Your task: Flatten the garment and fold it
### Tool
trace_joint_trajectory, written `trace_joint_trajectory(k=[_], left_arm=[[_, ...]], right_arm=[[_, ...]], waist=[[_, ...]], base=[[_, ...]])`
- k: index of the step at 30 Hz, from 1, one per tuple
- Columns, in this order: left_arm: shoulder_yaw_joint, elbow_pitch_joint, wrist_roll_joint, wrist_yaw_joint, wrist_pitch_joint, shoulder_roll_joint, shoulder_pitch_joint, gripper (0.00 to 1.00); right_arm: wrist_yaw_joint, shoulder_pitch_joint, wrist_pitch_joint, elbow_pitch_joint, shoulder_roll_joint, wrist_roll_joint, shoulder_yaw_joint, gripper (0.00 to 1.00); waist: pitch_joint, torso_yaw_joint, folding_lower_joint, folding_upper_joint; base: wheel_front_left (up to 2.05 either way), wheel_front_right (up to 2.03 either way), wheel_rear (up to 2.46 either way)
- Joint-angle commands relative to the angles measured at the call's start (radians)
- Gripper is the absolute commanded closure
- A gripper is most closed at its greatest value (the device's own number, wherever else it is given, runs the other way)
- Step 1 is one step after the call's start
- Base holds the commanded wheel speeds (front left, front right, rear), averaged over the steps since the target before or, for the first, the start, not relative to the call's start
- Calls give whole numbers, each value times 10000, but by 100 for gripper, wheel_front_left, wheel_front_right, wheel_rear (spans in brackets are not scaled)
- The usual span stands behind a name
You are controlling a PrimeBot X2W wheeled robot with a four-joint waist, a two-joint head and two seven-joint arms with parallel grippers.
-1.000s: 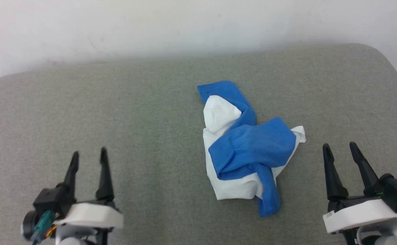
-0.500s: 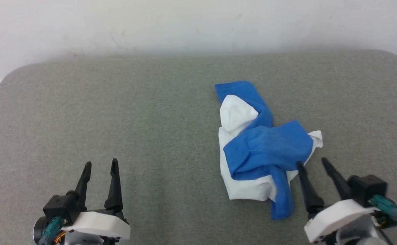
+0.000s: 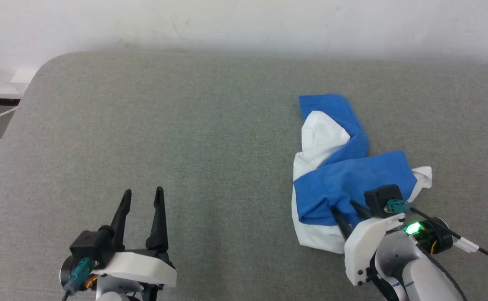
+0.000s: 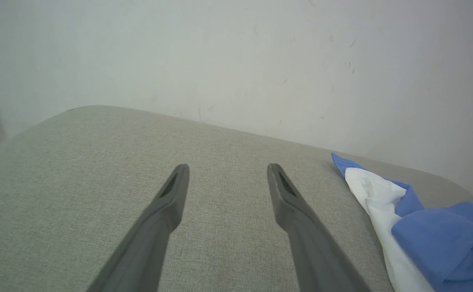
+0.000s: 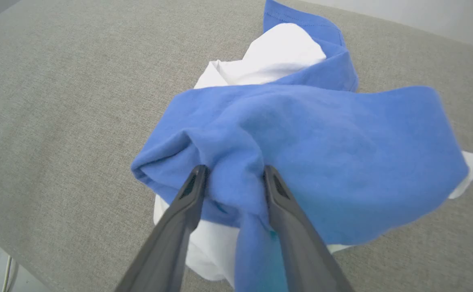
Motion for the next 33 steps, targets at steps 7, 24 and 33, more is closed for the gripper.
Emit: trace_joint_trajectory(k=[7, 24, 33], left_arm=[[50, 173, 126, -93, -47, -137, 69, 0], [-28, 547, 204, -228, -47, -192, 423, 0], [-23, 632, 247, -186, -47, -198, 350, 0]], right_arm=[[-9, -410, 343, -450, -239, 3, 212, 100], [-9, 1435, 73, -1194, -15, -560, -6310, 100], [-9, 1556, -1386, 1130, 12, 209, -7481, 0]], waist=[[-283, -12, -1, 0], [-794, -870, -1, 0], [-617, -1226, -1, 0]], base=[[0, 0, 0], [0, 0, 0], [0, 0, 0]])
